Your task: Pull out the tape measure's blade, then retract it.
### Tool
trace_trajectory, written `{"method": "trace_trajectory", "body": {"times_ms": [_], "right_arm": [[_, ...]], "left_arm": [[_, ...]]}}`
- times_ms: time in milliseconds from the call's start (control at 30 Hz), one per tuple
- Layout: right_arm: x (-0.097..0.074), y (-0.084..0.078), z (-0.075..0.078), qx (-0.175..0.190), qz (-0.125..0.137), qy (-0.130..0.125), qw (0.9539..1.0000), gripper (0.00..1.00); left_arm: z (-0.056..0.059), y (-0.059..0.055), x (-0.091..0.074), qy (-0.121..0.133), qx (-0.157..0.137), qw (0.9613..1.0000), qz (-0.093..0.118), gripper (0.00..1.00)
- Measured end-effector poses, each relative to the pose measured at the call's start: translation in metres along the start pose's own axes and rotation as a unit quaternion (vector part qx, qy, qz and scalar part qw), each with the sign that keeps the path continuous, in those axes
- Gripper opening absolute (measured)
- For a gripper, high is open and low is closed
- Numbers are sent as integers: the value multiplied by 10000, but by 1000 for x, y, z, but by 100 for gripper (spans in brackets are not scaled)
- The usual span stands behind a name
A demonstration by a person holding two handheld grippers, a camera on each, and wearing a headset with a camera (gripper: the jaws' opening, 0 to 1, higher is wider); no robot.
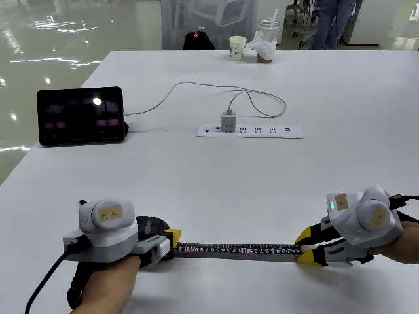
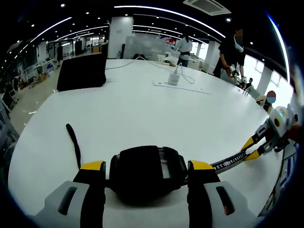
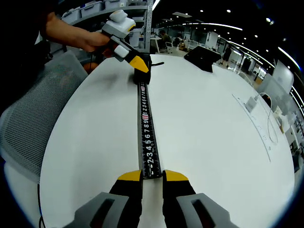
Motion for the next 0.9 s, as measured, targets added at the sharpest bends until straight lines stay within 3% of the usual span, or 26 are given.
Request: {"method": "trace_trajectory", "body": {"times_ms": [267,900], "right_arm": [[0,-2,-1,-54,125,-45,9999,12],[0,-1,0,-8,70,-33,10000,10]], "left_arm": [[3,-3,5,32,-25,10000,-37,64],[4,-4,8,223,32,9997,-129,65]]}}
Point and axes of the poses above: the centre of the closed fingertips' face, and the gripper's own axes: x roughly forward along the fingers, z roughly to its right, y roughly out of its top, the point moved 8 cm from there along -x, roughly backward along the fingers, and after that the axes turned 5 degrees about z, right-handed, at the moved point
